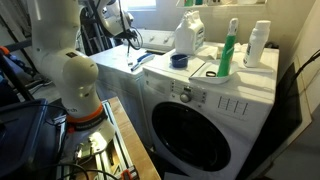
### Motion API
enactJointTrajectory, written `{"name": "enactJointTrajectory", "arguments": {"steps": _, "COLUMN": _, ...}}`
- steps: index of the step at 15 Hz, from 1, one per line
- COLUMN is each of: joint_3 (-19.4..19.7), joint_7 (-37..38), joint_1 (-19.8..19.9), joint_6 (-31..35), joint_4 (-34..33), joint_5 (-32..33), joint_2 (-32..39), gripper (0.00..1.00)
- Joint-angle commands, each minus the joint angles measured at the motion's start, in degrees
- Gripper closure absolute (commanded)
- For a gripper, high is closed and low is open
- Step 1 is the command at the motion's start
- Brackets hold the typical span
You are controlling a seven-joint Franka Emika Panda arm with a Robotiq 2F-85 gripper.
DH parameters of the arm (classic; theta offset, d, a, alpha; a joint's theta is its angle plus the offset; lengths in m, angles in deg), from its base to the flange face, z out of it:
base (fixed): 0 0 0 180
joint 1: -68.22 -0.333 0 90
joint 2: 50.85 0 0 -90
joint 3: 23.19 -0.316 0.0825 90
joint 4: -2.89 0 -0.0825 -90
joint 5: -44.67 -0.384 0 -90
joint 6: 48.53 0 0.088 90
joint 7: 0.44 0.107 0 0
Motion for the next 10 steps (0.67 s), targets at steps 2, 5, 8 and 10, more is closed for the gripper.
{"name": "enactJointTrajectory", "arguments": {"steps": 2, "joint_3": 2.8, "joint_7": 1.5, "joint_1": -4.1, "joint_6": -7.3, "joint_4": -5.1, "joint_5": 4.0, "joint_2": 1.7, "gripper": 0.22}}
{"name": "enactJointTrajectory", "arguments": {"steps": 5, "joint_3": 2.4, "joint_7": 0.2, "joint_1": -5.1, "joint_6": -11.1, "joint_4": -6.8, "joint_5": 4.8, "joint_2": 2.9, "gripper": 0.39}}
{"name": "enactJointTrajectory", "arguments": {"steps": 8, "joint_3": 2.1, "joint_7": -0.3, "joint_1": -5.8, "joint_6": -13.9, "joint_4": -7.9, "joint_5": 5.0, "joint_2": 3.9, "gripper": 0.62}}
{"name": "enactJointTrajectory", "arguments": {"steps": 10, "joint_3": 2.1, "joint_7": -0.3, "joint_1": -6.0, "joint_6": -15.0, "joint_4": -8.4, "joint_5": 5.0, "joint_2": 4.2, "gripper": 0.78}}
